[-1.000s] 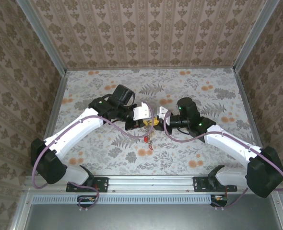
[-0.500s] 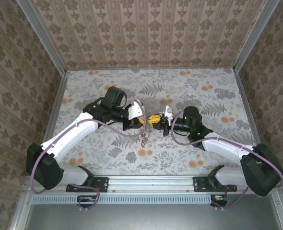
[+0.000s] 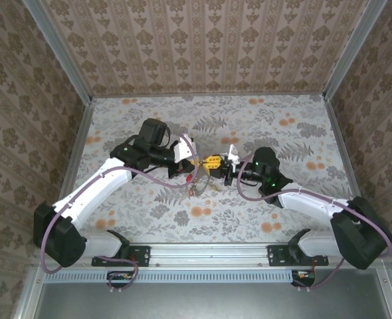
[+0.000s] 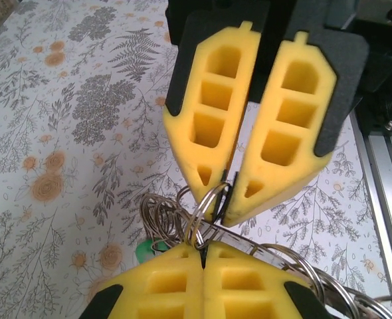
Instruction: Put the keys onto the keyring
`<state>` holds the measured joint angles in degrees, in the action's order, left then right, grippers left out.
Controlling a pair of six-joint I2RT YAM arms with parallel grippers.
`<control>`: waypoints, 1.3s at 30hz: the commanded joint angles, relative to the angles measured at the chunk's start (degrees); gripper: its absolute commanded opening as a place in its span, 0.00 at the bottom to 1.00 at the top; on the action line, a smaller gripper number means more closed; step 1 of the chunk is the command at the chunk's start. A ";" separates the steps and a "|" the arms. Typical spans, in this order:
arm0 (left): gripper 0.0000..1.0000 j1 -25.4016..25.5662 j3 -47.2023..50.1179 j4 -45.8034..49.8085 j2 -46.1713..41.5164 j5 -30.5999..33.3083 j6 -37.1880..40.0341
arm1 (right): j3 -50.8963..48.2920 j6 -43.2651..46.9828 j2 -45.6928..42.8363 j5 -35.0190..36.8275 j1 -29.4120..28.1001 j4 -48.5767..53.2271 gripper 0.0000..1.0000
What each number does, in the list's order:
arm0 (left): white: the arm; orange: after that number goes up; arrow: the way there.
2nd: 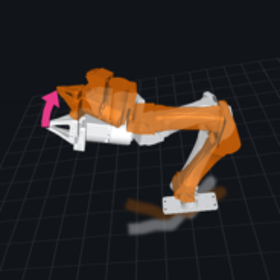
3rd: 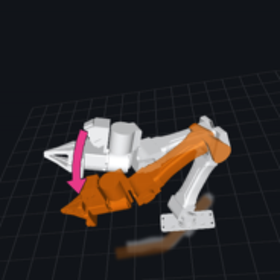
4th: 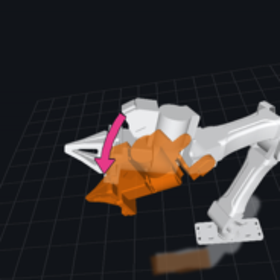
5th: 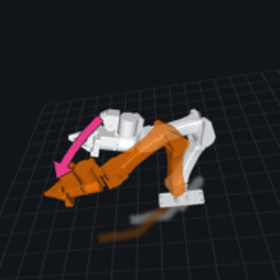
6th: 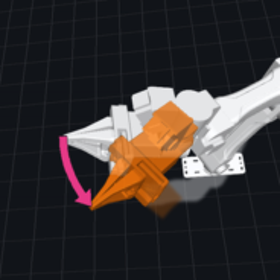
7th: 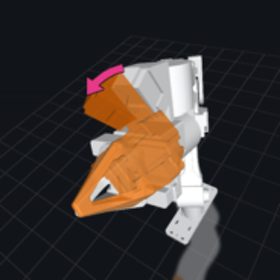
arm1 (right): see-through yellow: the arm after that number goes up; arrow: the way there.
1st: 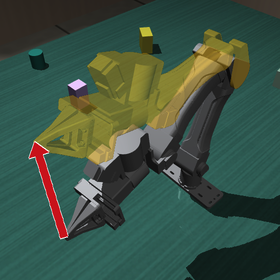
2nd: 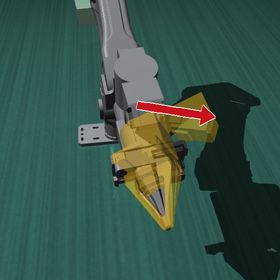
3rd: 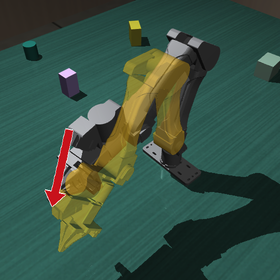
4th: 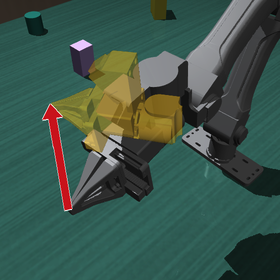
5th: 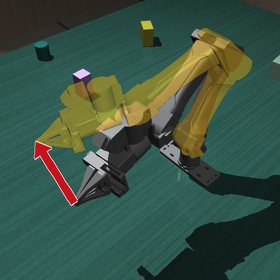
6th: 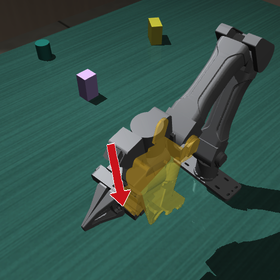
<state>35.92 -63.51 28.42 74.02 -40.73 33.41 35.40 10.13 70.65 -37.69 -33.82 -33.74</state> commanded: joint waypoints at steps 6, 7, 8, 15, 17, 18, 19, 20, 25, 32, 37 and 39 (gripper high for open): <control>0.00 2.38 -3.31 5.02 -1.44 5.10 3.15 | 7.98 17.25 -2.04 -0.35 -0.54 28.06 0.21; 0.00 2.85 -3.82 5.73 -0.98 6.14 3.81 | 8.31 16.48 -1.53 -0.39 -0.63 27.92 0.21; 0.00 3.36 -4.26 6.44 -0.63 6.86 4.47 | 8.69 15.85 -1.05 -0.36 -0.65 27.80 0.21; 0.00 5.04 -4.31 5.80 0.16 7.31 5.35 | 10.96 13.49 1.51 -0.88 -0.72 29.24 0.18; 0.00 5.13 -4.26 5.50 0.34 6.99 5.15 | 10.89 12.54 2.03 -0.92 -0.80 28.73 0.10; 0.00 5.17 -4.24 5.57 0.42 6.97 5.11 | 10.63 11.93 2.12 -0.75 -0.85 28.02 0.07; 0.00 5.14 -4.09 5.66 0.50 6.87 5.13 | 10.29 11.38 2.18 -0.72 -0.81 27.22 0.02; 0.00 5.06 -3.95 5.72 0.60 6.92 5.09 | 10.07 11.31 2.18 -0.77 -0.81 26.98 0.00; 0.00 4.51 -2.86 5.57 0.61 7.73 4.33 | 8.60 11.40 1.27 -0.03 -0.79 25.70 0.00; 0.00 3.96 -1.43 4.47 0.16 6.82 4.51 | 7.95 9.92 0.82 -1.57 -0.06 24.14 0.14; 0.00 3.95 -1.10 4.33 0.09 6.08 5.07 | 7.15 9.73 0.88 -3.56 1.06 23.14 0.25; 0.00 3.93 -0.88 4.46 -0.08 5.71 5.35 | 7.14 9.99 0.89 -4.61 1.62 23.36 0.28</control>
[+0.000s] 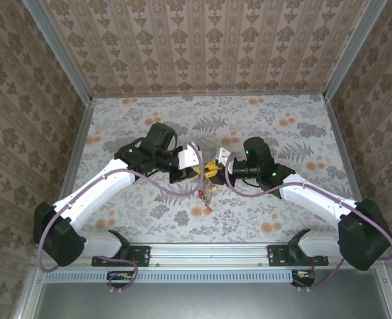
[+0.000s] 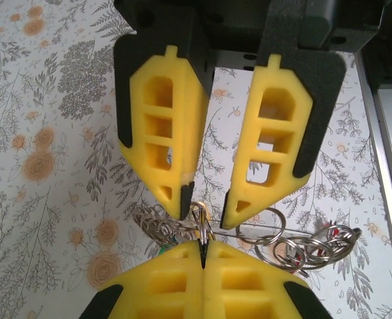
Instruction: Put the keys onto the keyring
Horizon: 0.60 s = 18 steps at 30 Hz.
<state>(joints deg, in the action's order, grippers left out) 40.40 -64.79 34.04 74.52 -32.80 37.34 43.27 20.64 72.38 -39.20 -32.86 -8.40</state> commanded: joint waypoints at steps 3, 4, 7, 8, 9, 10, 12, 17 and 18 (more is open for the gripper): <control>0.00 -0.54 0.51 -1.26 -0.94 -2.78 2.02 | -0.45 0.71 -0.80 -4.93 1.72 -0.25 0.32; 0.00 -0.54 0.59 -1.29 -1.09 -2.93 2.28 | -0.17 1.46 -0.72 -5.45 2.11 0.95 0.33; 0.00 -0.57 1.04 -1.56 -1.44 -3.67 3.00 | 0.89 4.62 -0.03 -7.21 2.97 4.97 0.34; 0.00 -0.52 1.13 -1.64 -1.55 -3.68 3.15 | 1.33 5.95 0.28 -7.88 3.14 6.55 0.35; 0.00 -0.53 1.16 -1.68 -1.57 -3.68 3.40 | 1.74 7.02 0.61 -8.39 3.24 7.80 0.35; 0.00 -0.48 1.22 -1.63 -1.66 -4.51 3.44 | 2.24 8.31 0.90 -8.89 3.26 9.08 0.35; 0.00 -0.34 1.23 -1.61 -1.82 -5.81 3.76 | 3.06 10.01 1.65 -10.13 3.24 10.64 0.35; 0.00 -0.28 1.16 -1.70 -1.90 -6.64 4.20 | 4.15 10.92 3.23 -13.01 3.00 10.98 0.35; 0.00 -0.32 1.11 -1.68 -1.92 -6.99 4.38 | 4.19 11.00 3.37 -12.86 2.83 10.64 0.35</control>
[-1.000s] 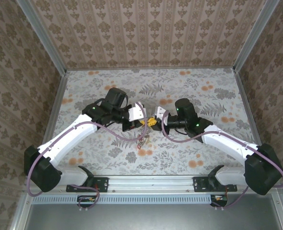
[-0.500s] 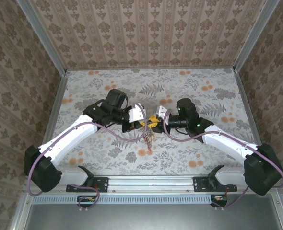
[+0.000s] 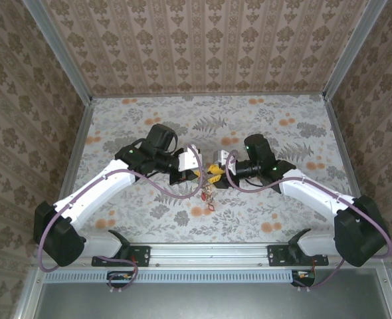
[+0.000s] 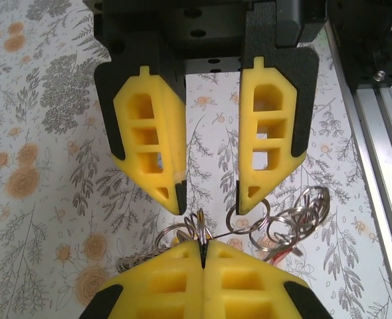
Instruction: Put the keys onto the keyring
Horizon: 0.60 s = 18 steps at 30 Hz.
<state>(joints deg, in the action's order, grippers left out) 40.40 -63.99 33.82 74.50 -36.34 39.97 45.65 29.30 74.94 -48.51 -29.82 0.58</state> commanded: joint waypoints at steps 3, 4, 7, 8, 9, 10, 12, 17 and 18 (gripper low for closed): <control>0.00 -0.24 0.24 -1.35 -1.99 -4.55 2.35 | 2.15 3.08 1.34 -3.17 -0.37 1.95 0.35; 0.00 -0.27 0.18 -1.30 -1.99 -4.82 2.59 | 2.25 3.38 1.50 -3.22 -0.32 2.00 0.35; 0.00 -0.27 0.21 -1.21 -1.98 -5.89 3.26 | 2.67 3.92 1.87 -3.43 -0.41 2.45 0.33; 0.00 -0.31 0.23 -1.26 -1.99 -6.24 3.37 | 2.77 4.08 1.94 -3.48 -0.49 2.65 0.32; 0.00 -0.25 0.10 -1.30 -1.98 -6.44 3.50 | 2.74 4.09 2.04 -3.56 -0.50 2.67 0.30; 0.00 -0.24 0.13 -1.33 -1.94 -6.53 3.54 | 2.78 4.14 2.08 -3.61 -0.54 2.60 0.27; 0.00 -0.24 0.03 -1.32 -1.90 -6.38 3.62 | 2.70 4.05 2.01 -3.76 -0.59 2.49 0.20; 0.00 -0.31 0.40 -0.78 -1.81 -5.00 3.82 | 2.35 2.99 1.41 -3.37 -0.58 2.04 0.04; 0.00 -0.24 0.48 -0.69 -1.77 -4.64 3.83 | 2.26 2.44 1.37 -3.14 -0.59 1.88 0.01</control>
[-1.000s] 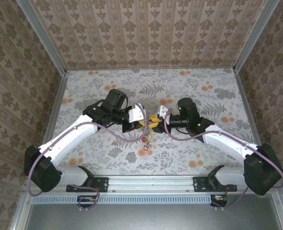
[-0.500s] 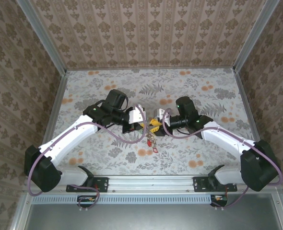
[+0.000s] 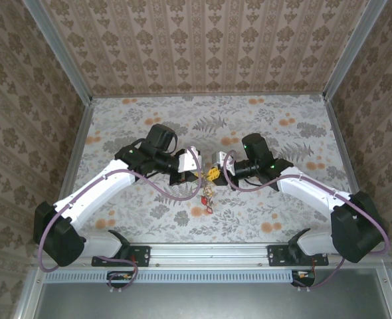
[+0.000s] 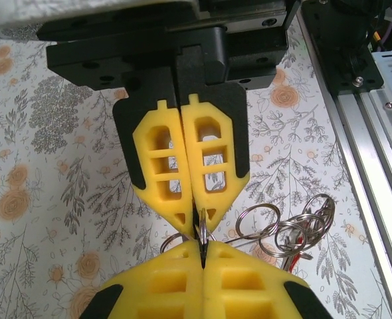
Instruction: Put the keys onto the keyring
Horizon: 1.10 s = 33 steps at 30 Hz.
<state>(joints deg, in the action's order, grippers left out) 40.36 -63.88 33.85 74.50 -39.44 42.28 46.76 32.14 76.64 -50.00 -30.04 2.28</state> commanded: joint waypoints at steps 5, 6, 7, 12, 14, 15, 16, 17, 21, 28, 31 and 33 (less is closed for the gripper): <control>0.00 -0.26 1.78 -0.10 -2.08 0.36 2.00 | -1.05 -5.71 -1.61 -0.39 -0.21 -3.75 0.00; 0.00 -0.34 2.14 0.12 -2.28 0.58 2.33 | -1.64 -7.14 -1.97 0.04 -0.12 -4.97 0.00; 0.00 -0.33 2.53 0.27 -2.40 0.93 2.60 | -2.04 -8.29 -2.25 0.31 -0.02 -5.98 0.00; 0.00 -0.20 4.16 1.45 -2.40 2.20 4.58 | -3.85 -12.76 -3.43 0.32 0.66 -10.02 0.00; 0.00 -0.28 4.73 2.07 -2.43 2.19 5.65 | -4.23 -13.62 -3.43 0.39 0.99 -10.63 0.00; 0.00 -0.24 4.97 2.45 -2.43 2.25 6.23 | -4.27 -13.83 -3.40 0.47 1.12 -10.68 0.00; 0.00 -0.26 5.18 2.69 -2.51 2.20 6.55 | -4.36 -14.17 -3.39 0.59 1.28 -10.87 0.00; 0.00 -0.24 5.34 2.97 -2.56 2.24 7.03 | -4.61 -14.86 -3.43 0.69 1.34 -11.63 0.00; 0.00 0.28 6.53 2.68 -2.56 4.11 7.90 | -5.82 -18.86 -3.29 0.84 1.72 -16.44 0.00; 0.00 0.90 9.34 -1.25 -1.38 3.96 6.19 | -10.49 -32.82 -2.91 4.64 1.73 -34.79 0.00; 0.00 0.88 10.67 -4.24 -1.20 3.48 4.63 | -12.17 -37.32 -2.88 6.49 1.63 -41.22 0.00; 0.00 0.87 11.03 -6.12 -0.65 4.36 3.01 | -12.86 -39.37 -2.82 7.11 1.35 -43.97 0.00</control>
<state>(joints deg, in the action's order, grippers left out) 40.86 -54.39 27.86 73.12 -35.05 47.51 34.02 -0.34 75.09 -46.37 -28.91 -28.34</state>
